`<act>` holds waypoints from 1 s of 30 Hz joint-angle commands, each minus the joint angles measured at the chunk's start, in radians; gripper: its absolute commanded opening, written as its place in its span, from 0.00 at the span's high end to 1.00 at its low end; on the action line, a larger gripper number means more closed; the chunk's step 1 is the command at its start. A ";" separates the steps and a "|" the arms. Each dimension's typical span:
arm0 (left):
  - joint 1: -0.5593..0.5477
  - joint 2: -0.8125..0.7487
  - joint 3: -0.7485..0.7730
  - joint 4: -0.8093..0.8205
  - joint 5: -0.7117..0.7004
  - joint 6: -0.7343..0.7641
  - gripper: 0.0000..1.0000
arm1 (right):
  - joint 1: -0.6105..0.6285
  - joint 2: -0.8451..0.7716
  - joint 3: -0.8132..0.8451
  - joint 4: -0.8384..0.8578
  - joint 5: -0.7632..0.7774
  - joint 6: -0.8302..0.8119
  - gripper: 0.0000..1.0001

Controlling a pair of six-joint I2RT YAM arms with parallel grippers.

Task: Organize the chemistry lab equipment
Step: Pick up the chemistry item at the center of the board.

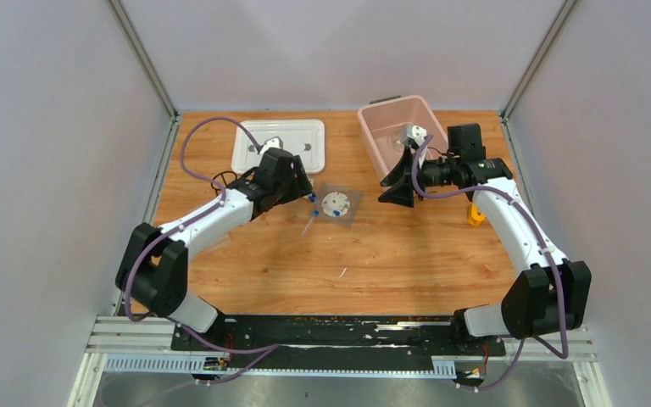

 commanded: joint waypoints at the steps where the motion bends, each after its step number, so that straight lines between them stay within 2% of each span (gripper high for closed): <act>1: -0.001 0.129 0.161 -0.135 -0.171 -0.206 0.28 | 0.001 0.028 0.058 -0.029 0.027 -0.053 0.50; 5: -0.001 0.243 0.284 -0.261 -0.244 -0.277 0.40 | 0.000 0.030 0.051 -0.018 0.051 -0.053 0.50; 14: -0.001 0.374 0.351 -0.229 -0.238 -0.282 0.53 | 0.001 0.063 0.058 -0.033 0.082 -0.065 0.49; 20: 0.000 0.444 0.378 -0.203 -0.203 -0.270 0.54 | 0.001 0.090 0.074 -0.057 0.089 -0.081 0.49; 30: 0.001 0.473 0.398 -0.205 -0.235 -0.256 0.53 | 0.001 0.106 0.084 -0.078 0.092 -0.099 0.48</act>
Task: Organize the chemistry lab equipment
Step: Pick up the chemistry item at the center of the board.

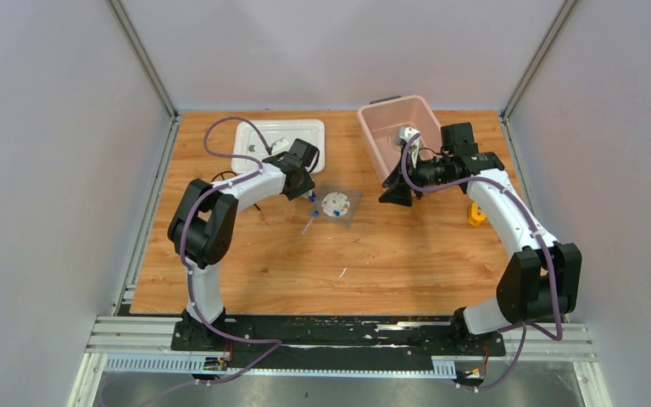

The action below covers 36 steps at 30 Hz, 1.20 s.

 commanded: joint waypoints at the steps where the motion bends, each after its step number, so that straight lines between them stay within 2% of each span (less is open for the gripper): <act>1: 0.001 0.011 0.038 0.019 -0.039 -0.001 0.53 | 0.001 0.011 0.046 -0.012 -0.013 -0.035 0.48; 36: 0.027 0.061 0.015 0.056 -0.013 -0.006 0.62 | 0.004 0.024 0.054 -0.040 -0.027 -0.053 0.48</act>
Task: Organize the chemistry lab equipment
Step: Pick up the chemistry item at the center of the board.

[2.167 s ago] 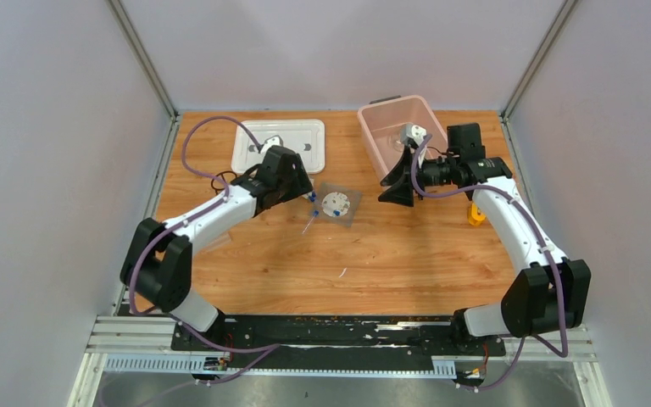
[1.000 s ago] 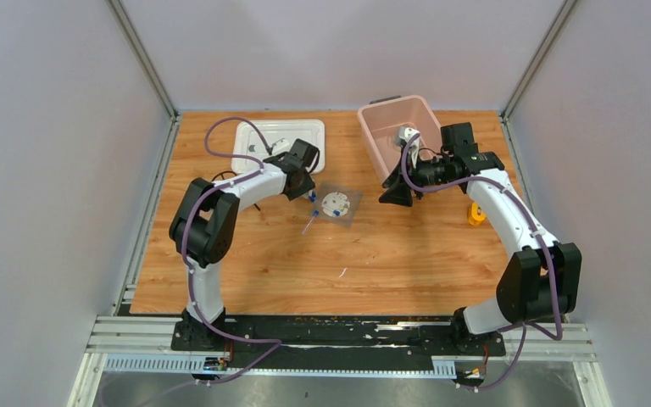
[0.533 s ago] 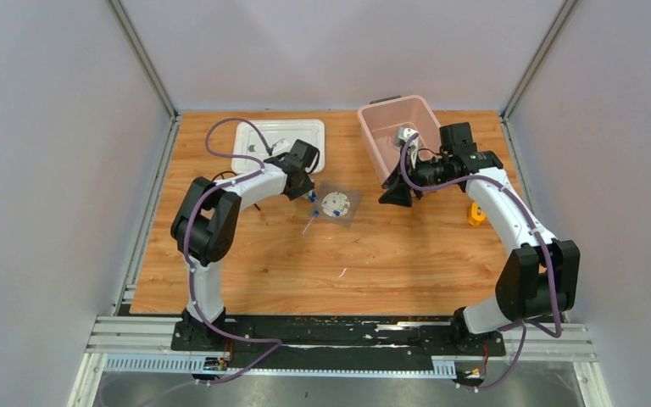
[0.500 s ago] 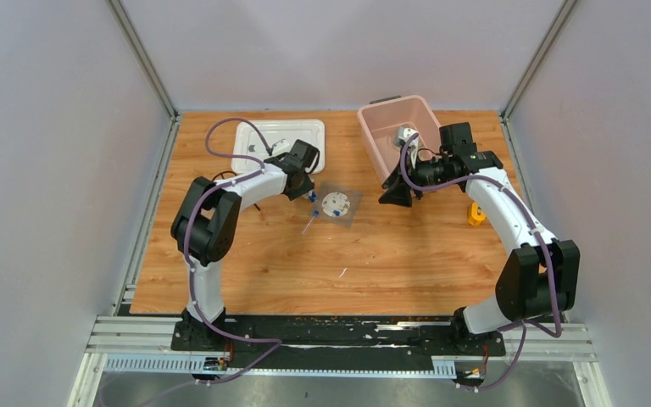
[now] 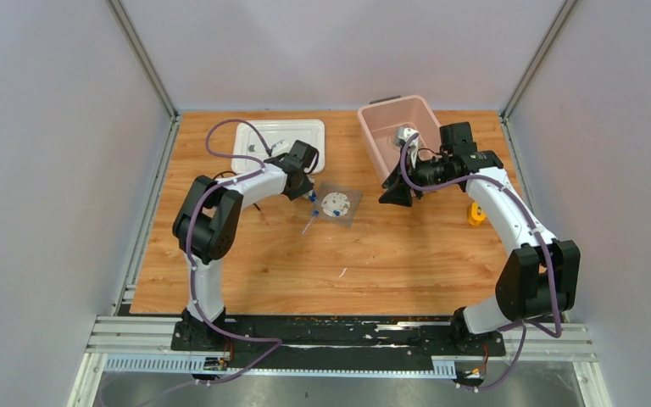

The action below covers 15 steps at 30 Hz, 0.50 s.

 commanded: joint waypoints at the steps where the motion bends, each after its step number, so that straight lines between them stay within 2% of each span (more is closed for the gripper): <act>1: 0.008 0.015 0.008 0.027 -0.011 -0.012 0.62 | 0.003 0.008 0.040 -0.010 -0.027 -0.030 0.48; 15: 0.011 -0.016 -0.026 0.050 -0.005 -0.025 0.75 | 0.003 0.012 0.043 -0.017 -0.027 -0.033 0.48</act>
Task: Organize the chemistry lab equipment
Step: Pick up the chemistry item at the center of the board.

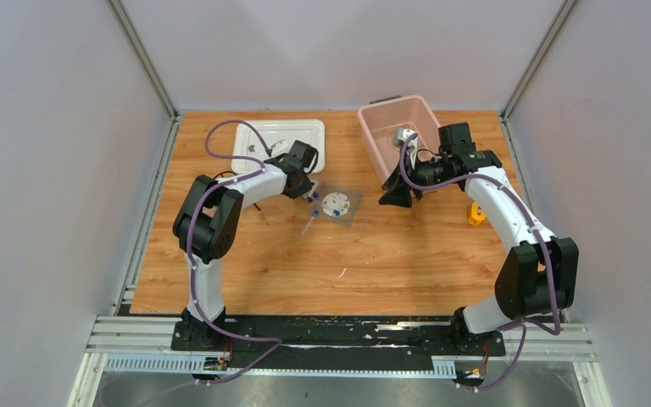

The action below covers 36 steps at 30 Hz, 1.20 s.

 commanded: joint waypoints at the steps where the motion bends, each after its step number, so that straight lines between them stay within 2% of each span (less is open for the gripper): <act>1: 0.005 -0.031 -0.029 0.028 -0.009 -0.018 0.77 | 0.003 -0.001 0.044 -0.001 -0.026 -0.029 0.48; 10: 0.007 -0.103 -0.073 0.067 0.010 -0.001 0.87 | 0.004 -0.001 0.044 -0.004 -0.026 -0.031 0.48; 22: 0.006 -0.223 -0.152 0.156 0.069 0.088 0.94 | 0.003 -0.002 0.042 -0.004 -0.032 -0.031 0.48; 27: 0.005 -0.267 -0.198 0.228 0.139 0.182 1.00 | 0.005 -0.001 0.041 -0.002 -0.044 -0.029 0.48; 33: 0.005 -0.357 -0.277 0.312 0.225 0.317 1.00 | 0.013 0.005 0.040 0.003 -0.081 -0.012 0.47; 36: 0.005 -0.426 -0.349 0.413 0.309 0.406 1.00 | 0.022 0.013 0.040 0.009 -0.115 0.005 0.45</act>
